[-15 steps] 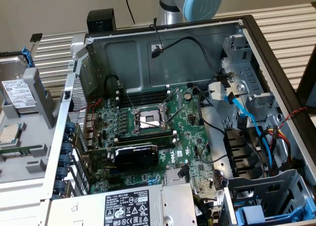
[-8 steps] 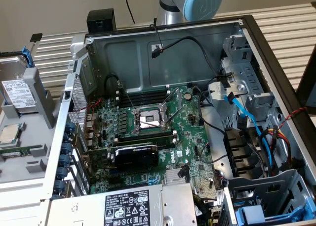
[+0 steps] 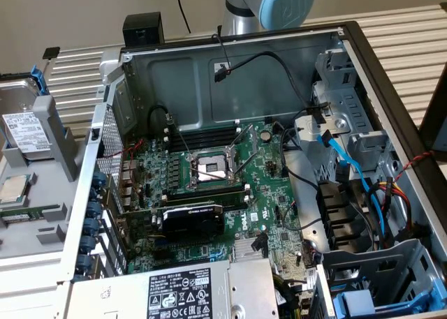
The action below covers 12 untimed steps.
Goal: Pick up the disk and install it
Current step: 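Pick up the disk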
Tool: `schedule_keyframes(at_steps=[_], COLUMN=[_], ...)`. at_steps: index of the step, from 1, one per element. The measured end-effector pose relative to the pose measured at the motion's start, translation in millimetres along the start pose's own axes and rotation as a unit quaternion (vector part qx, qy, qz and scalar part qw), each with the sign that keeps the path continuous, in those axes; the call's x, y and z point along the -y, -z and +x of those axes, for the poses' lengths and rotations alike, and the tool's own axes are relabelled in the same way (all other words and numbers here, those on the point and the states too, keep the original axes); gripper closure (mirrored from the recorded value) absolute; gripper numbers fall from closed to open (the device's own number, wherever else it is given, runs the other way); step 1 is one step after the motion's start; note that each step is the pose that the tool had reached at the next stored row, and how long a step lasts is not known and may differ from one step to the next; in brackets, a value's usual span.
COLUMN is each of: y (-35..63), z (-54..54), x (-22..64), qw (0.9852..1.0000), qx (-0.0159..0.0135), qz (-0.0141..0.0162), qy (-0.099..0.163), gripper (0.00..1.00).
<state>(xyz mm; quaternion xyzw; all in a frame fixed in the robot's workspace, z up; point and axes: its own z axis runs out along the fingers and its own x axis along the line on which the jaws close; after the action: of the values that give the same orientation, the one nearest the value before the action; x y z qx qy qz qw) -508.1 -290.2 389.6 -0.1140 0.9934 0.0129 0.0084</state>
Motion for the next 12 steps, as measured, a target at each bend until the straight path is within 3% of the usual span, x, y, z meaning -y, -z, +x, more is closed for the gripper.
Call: schedule_keyframes(at_steps=[6,12], y=[0.0,0.0], z=[0.0,0.0], x=[0.0,0.0], qw=[0.9985,0.994], qx=[-0.0013,-0.0026], qz=[-0.0011,-0.0021], qy=[0.054,0.109], gripper=[0.89,0.89])
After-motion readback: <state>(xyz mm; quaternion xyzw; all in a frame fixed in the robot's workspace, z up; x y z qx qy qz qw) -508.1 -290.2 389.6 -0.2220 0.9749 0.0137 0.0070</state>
